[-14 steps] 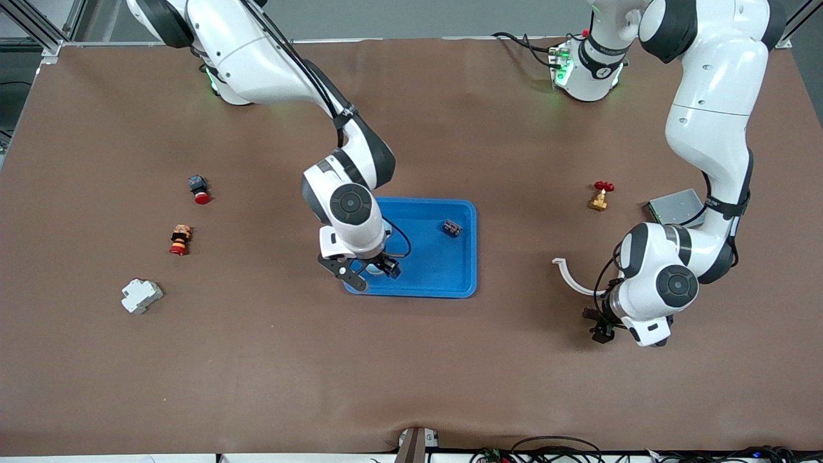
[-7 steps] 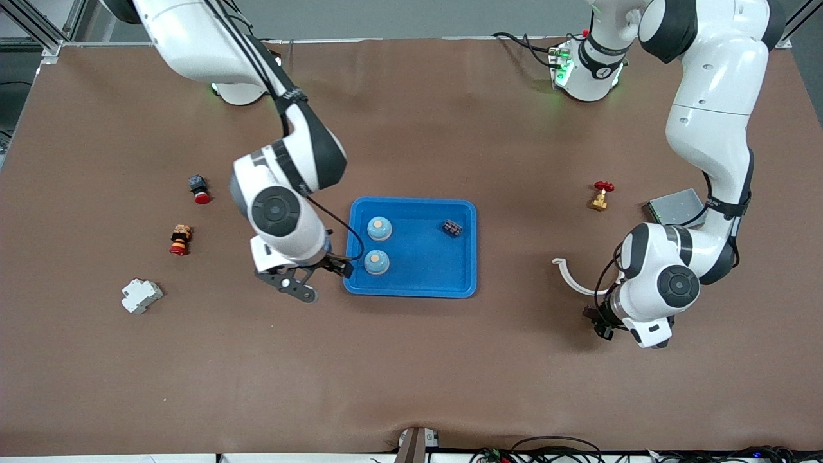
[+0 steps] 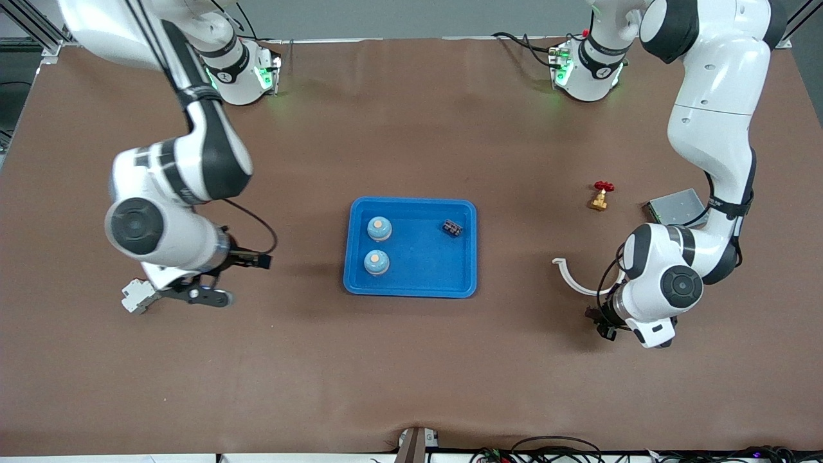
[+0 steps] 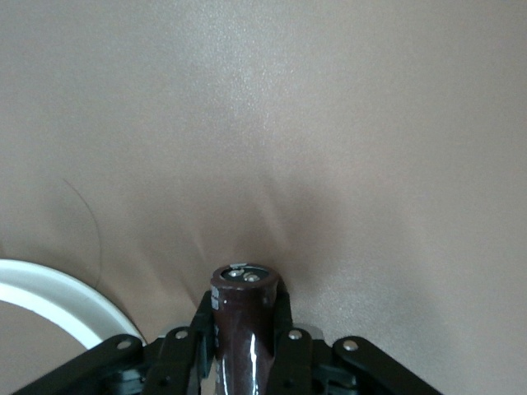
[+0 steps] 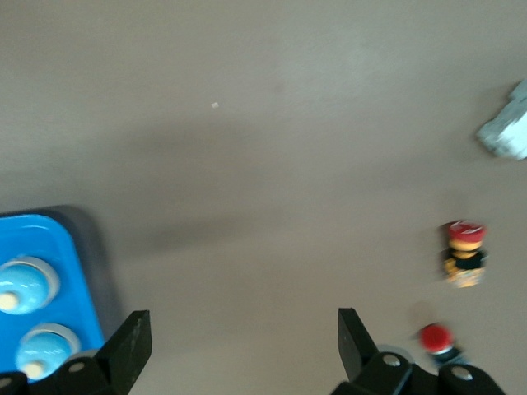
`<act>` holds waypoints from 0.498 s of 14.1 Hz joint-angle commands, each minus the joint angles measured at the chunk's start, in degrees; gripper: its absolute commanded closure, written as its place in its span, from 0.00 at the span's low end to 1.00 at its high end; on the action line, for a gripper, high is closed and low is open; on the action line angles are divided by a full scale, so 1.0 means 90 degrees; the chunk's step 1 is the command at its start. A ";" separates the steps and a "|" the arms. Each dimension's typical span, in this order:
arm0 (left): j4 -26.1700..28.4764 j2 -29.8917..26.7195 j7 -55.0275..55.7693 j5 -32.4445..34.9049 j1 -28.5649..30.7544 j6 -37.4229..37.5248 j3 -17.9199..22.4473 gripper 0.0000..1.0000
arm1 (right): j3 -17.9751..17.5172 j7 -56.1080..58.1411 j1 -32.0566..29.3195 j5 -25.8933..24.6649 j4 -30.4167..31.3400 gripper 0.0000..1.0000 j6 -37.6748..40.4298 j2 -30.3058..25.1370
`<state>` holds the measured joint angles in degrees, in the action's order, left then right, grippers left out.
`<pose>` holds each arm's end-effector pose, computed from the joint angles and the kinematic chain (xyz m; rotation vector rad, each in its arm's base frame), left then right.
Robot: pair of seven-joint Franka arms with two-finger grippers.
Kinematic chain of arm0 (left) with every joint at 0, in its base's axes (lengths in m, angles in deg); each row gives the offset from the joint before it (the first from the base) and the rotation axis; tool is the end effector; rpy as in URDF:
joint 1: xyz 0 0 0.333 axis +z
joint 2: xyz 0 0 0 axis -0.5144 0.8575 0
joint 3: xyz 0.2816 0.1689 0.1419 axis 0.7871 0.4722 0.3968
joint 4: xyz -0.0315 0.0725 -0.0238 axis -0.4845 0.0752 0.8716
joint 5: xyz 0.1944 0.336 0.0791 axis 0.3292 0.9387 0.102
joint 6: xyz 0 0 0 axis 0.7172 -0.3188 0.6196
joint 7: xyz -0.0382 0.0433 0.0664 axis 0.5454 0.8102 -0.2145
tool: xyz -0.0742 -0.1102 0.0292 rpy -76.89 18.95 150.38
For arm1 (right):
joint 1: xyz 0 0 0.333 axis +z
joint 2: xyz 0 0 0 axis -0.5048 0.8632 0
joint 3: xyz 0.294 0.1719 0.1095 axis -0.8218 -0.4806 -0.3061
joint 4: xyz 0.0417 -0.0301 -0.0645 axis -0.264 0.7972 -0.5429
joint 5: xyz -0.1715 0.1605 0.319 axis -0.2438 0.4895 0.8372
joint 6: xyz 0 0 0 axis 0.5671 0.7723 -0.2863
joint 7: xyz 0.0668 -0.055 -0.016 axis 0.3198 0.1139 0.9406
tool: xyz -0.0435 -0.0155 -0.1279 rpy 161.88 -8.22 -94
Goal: Place electrolytic capacitor and blue bell in tray
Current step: 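Withdraw the right gripper to rest while the left gripper lifts the capacitor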
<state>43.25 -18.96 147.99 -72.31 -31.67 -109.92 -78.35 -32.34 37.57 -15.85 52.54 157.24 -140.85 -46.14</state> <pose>0.7456 -0.0758 0.1767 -2.6113 -1.7395 -0.0321 0.6713 0.1497 0.4136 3.0771 -0.2126 -0.2426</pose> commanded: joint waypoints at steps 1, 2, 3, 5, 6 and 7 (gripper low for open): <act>-0.0071 -0.0022 0.0051 0.0080 -0.0019 0.0088 0.0024 1.00 | -0.0104 0.0863 -0.0483 -0.0077 0.0297 0.00 0.0211 -0.0451; -0.0071 -0.0061 0.0051 0.0109 -0.0019 0.0117 0.0024 1.00 | -0.0114 0.1282 -0.0688 -0.0077 0.0335 0.00 0.0251 -0.0539; -0.0081 -0.0139 0.0041 0.0138 -0.0009 0.0185 0.0015 1.00 | -0.0114 0.1644 -0.0922 -0.0077 0.0355 0.00 0.0290 -0.0617; -0.0168 -0.0304 0.0041 0.0080 -0.0009 0.0564 0.0005 1.00 | -0.0123 0.2357 -0.1410 -0.0067 0.0375 0.00 0.0387 -0.0744; -0.0352 -0.0354 0.0031 0.0080 0.0020 0.0876 -0.0034 1.00 | -0.0124 0.2582 -0.1557 -0.0058 0.0365 0.00 0.0417 -0.0832; -0.0547 -0.0393 0.0041 0.0070 0.0020 0.1246 -0.0073 1.00 | -0.0124 0.2643 -0.1694 -0.0058 0.0365 0.00 0.0437 -0.0939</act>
<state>40.60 -20.34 147.99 -72.31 -31.66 -104.62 -78.40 -32.18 58.95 -28.40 52.43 158.30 -137.31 -51.15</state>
